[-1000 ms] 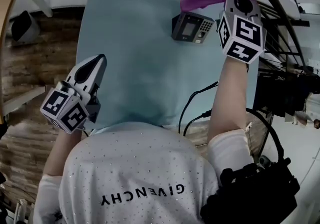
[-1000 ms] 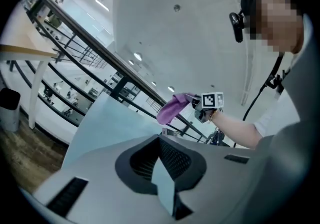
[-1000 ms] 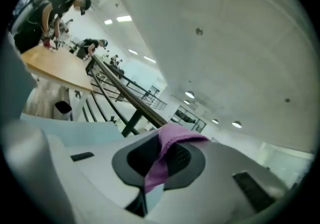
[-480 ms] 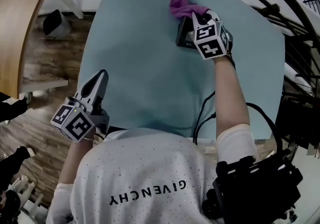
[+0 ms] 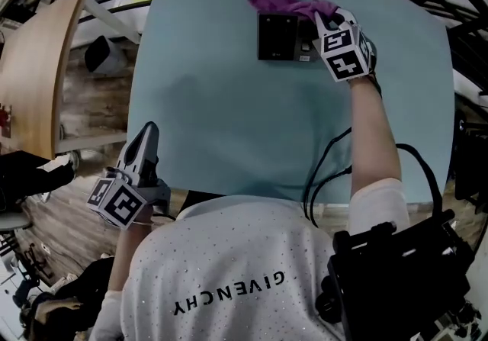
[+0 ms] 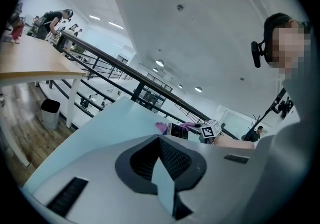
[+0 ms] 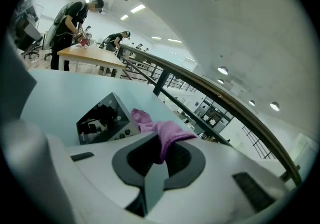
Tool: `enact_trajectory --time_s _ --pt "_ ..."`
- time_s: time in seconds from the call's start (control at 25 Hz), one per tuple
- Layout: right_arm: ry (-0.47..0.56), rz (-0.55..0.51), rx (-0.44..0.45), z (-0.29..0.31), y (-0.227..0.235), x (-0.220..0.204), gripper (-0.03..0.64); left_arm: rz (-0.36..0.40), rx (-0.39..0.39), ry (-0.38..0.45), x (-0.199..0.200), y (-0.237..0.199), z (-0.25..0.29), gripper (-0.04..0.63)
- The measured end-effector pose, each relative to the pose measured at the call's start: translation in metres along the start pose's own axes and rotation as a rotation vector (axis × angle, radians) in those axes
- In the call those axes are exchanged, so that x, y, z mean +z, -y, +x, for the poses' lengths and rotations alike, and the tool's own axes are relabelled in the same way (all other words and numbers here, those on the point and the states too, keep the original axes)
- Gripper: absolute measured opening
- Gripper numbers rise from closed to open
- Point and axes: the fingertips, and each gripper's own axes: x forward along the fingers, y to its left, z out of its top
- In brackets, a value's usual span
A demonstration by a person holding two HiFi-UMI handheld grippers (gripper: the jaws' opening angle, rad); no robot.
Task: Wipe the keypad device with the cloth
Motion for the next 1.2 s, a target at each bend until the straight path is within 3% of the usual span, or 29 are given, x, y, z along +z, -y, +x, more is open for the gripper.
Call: enact_trajectory --time_s 0.16,0.28,0.36,0.64,0.88,1.2 --pt "0.071 0.138 0.008 -0.015 0.018 -0.002 0.021 -0.011 0.02 0.038 0.004 0.011 -0.006 0.0" --pt "0.254 0.467 0.054 -0.031 0.037 0.01 0.021 0.002 0.045 0.077 0.009 0.016 -0.012 0.001" --pt "0.319 0.656 0.124 -0.031 0.035 0.009 0.02 0.001 0.062 0.092 0.006 0.017 -0.016 0.0" --pt "0.185 0.797 0.103 -0.01 0.002 -0.038 0.021 0.016 0.045 0.111 0.009 0.03 -0.022 0.0" --pt "0.03 0.748 0.073 -0.017 -0.029 -0.072 0.02 0.03 -0.029 0.105 0.011 0.045 -0.011 0.0" --pt "-0.338 0.464 0.065 -0.041 -0.088 -0.119 0.021 0.051 -0.157 0.12 0.02 0.059 -0.005 0.0"
